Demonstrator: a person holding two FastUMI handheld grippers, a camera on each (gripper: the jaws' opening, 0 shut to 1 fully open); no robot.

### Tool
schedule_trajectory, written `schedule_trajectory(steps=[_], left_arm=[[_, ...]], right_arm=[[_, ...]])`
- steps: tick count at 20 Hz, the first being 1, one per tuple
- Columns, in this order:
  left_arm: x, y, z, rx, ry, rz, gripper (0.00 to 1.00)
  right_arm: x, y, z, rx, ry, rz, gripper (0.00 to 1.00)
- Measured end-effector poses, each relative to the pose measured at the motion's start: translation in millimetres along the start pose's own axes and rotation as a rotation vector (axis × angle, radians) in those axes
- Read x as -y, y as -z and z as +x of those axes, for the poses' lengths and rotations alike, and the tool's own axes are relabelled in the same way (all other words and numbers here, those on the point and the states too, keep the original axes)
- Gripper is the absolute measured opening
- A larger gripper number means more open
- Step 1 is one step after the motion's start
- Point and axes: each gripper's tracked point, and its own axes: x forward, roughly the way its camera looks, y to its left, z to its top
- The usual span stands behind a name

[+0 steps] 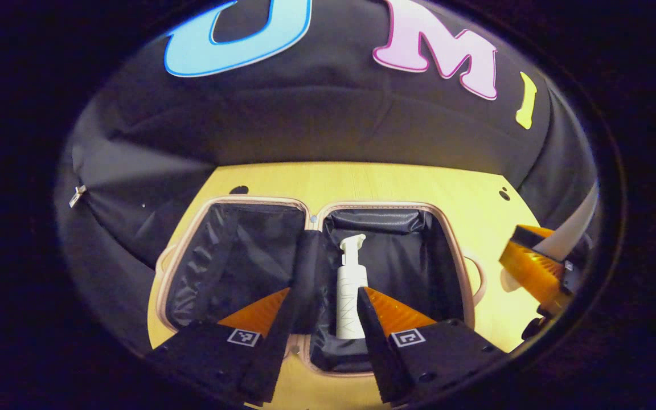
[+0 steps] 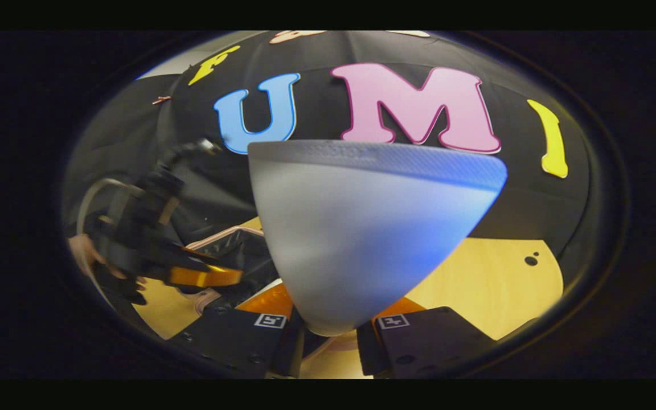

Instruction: First open the suitcase, pack the skin care products into it, and then close the suitcase.

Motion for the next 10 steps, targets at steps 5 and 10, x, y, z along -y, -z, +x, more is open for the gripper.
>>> schedule_trajectory(steps=[5,10], left_arm=[[-30,0,-92,0.118,0.009,-0.047,0.69],[-45,10,-146,0.168,0.020,-0.081,0.64]], right_arm=[[-28,59,31,-0.230,0.011,0.113,0.42],[-36,128,62,-0.497,0.080,0.200,0.43]])
